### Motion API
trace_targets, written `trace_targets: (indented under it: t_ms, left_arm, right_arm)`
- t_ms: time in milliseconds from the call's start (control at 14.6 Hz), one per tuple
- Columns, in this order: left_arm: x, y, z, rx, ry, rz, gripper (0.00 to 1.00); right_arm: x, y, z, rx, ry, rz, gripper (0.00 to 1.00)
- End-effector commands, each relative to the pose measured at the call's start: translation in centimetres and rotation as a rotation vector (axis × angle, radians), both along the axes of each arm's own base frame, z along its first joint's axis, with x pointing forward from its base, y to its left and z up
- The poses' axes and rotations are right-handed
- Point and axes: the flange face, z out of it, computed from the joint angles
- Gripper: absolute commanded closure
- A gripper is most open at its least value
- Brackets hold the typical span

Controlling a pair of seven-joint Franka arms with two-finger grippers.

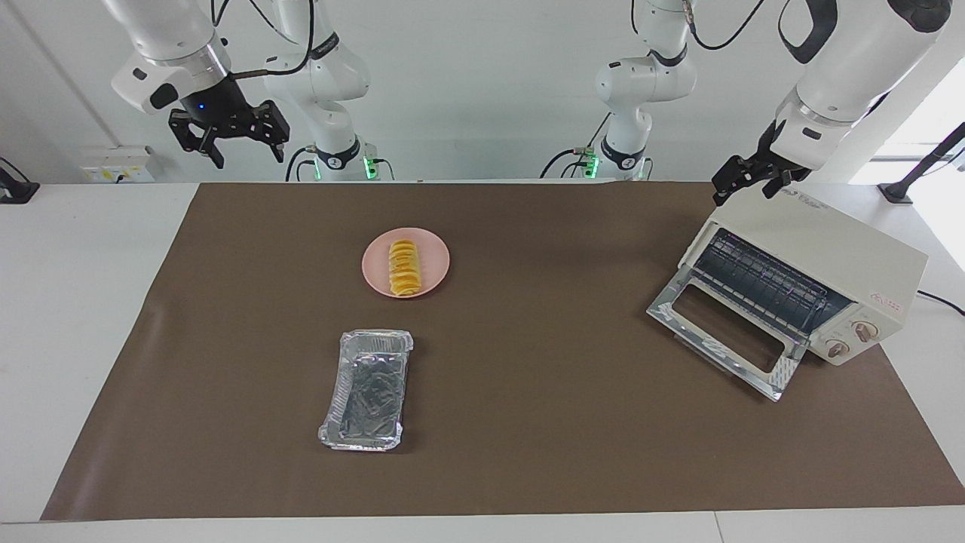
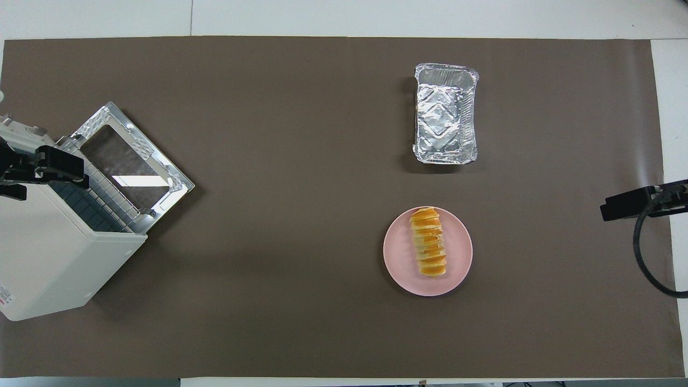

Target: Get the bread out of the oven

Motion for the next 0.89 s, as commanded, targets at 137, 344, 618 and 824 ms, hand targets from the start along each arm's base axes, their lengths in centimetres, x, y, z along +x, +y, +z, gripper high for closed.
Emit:
trace_targets:
  t_ms: [137,344,618,824]
  left_arm:
    - [-0.54,0.26,0.35,-0.007,0.002,-0.001,0.00]
    - [-0.55,0.18,0.35,-0.007,0.002,-0.003,0.00]
    - [-0.52,0.26,0.36,-0.007,0.001,-0.001,0.00]
    - [-0.54,0.26,0.35,-0.007,0.002,-0.001,0.00]
  right_arm:
    - [1.89,-0.08,-1.68,0.018,-0.032,0.007,0.00]
    - [1.96,-0.52,-1.81,0.020,-0.030,-0.004,0.00]
    - [1.94,-0.44,-1.76,0.020,-0.030,-0.010,0.00]
    - [1.95,-0.51,-1.76,0.020,-0.030,-0.011,0.00]
